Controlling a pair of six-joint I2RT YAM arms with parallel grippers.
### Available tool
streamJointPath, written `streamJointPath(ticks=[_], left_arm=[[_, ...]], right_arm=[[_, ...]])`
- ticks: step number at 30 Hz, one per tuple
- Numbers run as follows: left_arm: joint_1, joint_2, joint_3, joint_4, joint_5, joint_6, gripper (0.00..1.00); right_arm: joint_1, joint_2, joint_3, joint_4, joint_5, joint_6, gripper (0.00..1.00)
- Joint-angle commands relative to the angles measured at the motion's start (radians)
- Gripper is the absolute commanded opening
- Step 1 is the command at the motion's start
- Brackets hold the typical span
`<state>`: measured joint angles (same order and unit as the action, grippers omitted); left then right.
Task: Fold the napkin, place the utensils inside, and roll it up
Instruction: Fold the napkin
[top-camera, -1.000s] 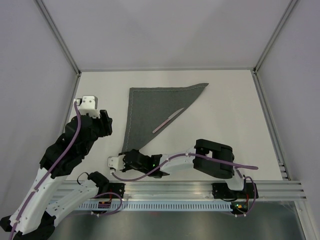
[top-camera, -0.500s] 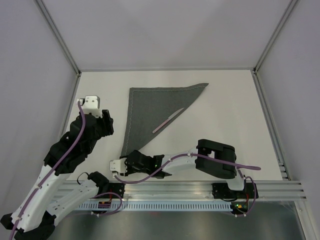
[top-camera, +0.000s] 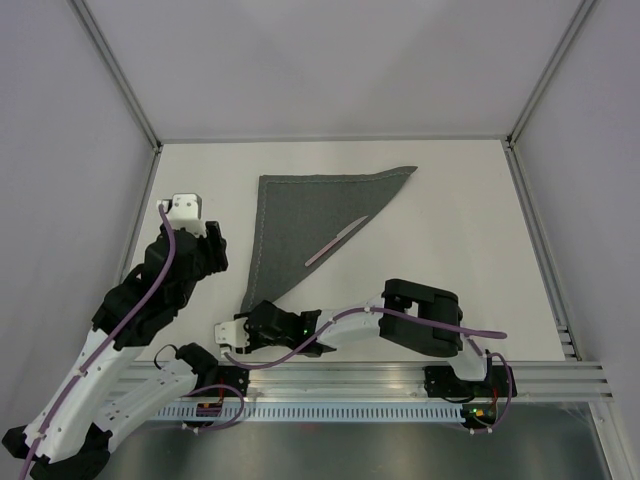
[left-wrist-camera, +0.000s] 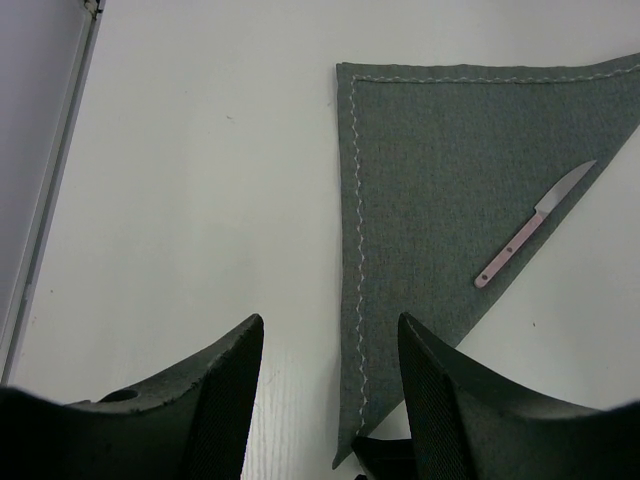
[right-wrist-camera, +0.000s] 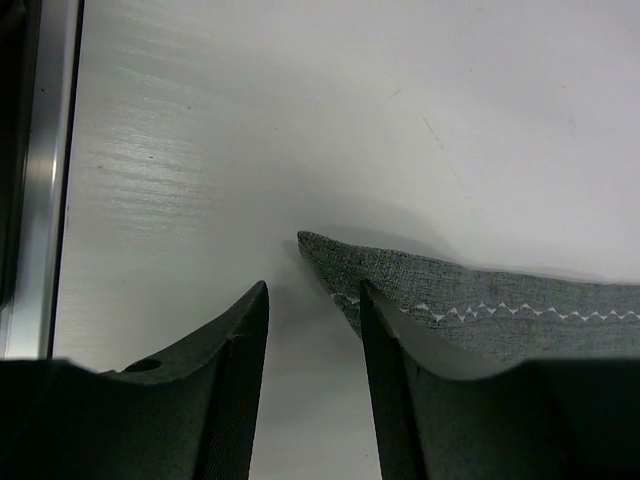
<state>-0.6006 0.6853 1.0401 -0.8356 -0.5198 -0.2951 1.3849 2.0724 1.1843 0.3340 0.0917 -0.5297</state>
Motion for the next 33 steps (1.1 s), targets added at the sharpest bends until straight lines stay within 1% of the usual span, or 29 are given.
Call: streamJointPath(ticks=[1,8,15,22,33], left_arm=[[0.001,-0.004,-0.008,-0.019,0.001,-0.154,0.62],[0.001,-0.007,-0.011,-0.017,0.0,-0.148,0.62],[0.001,-0.001,-0.023,-0.014,-0.005,-0.144,0.62],[0.001,0.005,-0.035,-0.002,-0.005,-0.136,0.62],[0.001,0.008,-0.041,0.007,-0.005,-0.122,0.63]], right_arm=[[0.003,0.032,0.049,0.056,-0.024,-0.012,0.49],[0.005,0.058,0.051,0.079,-0.008,-0.021,0.5],[0.009,0.04,0.032,0.102,0.028,-0.03,0.55],[0.052,0.023,-0.008,0.148,0.066,-0.07,0.59],[0.063,0.1,0.02,0.192,0.124,-0.122,0.6]])
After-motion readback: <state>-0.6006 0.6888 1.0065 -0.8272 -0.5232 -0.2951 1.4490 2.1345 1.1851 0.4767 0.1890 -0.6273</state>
